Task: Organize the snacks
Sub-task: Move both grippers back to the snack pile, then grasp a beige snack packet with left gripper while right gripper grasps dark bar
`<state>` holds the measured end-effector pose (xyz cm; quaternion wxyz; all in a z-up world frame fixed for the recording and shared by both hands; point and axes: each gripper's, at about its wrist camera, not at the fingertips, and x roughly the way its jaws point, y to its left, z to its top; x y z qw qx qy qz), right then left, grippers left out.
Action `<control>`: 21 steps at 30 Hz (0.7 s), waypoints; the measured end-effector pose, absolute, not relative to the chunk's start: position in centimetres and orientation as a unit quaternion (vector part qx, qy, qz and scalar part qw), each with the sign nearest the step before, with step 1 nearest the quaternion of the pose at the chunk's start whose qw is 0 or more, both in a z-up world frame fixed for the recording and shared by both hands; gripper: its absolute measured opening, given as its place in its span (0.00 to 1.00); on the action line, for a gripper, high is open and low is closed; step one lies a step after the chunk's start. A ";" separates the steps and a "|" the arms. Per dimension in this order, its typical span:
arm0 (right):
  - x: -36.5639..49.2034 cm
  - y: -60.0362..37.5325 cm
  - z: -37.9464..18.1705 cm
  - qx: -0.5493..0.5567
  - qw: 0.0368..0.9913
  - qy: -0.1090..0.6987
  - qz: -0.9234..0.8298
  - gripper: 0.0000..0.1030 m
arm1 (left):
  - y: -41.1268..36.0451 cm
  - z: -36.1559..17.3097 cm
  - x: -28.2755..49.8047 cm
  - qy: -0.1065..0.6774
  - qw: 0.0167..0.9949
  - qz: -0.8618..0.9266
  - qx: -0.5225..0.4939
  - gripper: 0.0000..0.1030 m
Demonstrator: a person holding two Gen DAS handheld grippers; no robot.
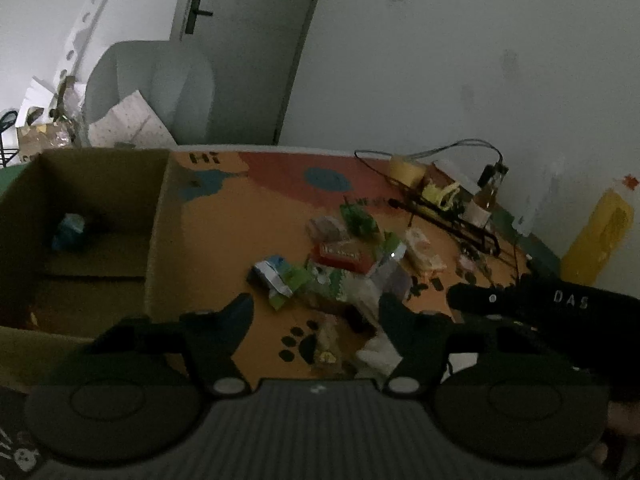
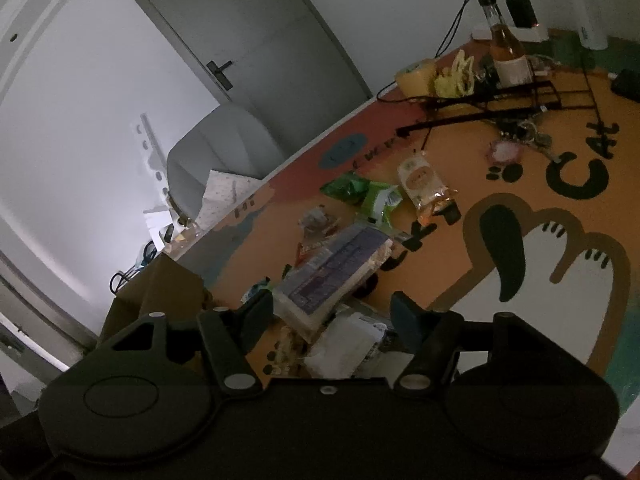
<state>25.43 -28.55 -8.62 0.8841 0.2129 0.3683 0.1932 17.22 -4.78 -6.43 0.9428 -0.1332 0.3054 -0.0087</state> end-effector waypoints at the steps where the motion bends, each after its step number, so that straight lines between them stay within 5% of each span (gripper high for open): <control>1: 25.5 -28.5 -8.7 0.213 0.883 0.369 0.194 0.64 | -4.9 -6.7 17.5 0.309 0.942 -0.010 -0.133 0.60; 15: 28.6 -27.8 -10.7 0.222 0.869 0.394 0.203 0.59 | -5.9 -11.3 21.5 0.363 0.920 -0.006 -0.147 0.40; 21: 30.0 -27.1 -11.5 0.222 0.861 0.407 0.207 0.59 | -6.0 -12.6 22.8 0.380 0.913 -0.009 -0.148 0.39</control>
